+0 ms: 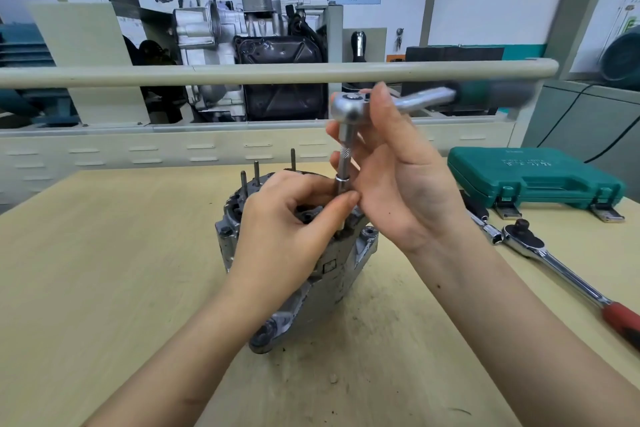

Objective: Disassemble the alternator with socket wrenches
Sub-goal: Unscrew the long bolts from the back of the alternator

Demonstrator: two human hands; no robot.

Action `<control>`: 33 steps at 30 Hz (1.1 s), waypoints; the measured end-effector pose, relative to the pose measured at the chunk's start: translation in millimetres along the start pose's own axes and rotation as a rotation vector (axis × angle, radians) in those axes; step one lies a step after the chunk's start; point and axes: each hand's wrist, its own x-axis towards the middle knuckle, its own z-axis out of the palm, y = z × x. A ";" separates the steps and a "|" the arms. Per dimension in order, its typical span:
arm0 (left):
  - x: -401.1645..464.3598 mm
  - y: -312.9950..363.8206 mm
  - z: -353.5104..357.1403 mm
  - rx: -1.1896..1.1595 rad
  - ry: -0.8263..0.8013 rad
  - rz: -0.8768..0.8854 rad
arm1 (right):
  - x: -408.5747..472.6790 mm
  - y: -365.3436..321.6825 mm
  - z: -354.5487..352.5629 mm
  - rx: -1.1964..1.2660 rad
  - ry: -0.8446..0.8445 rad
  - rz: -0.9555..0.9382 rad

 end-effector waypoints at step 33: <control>-1.8 1.0 1.4 0.030 -0.041 0.014 | 1.8 -2.4 1.4 -0.057 -0.020 0.072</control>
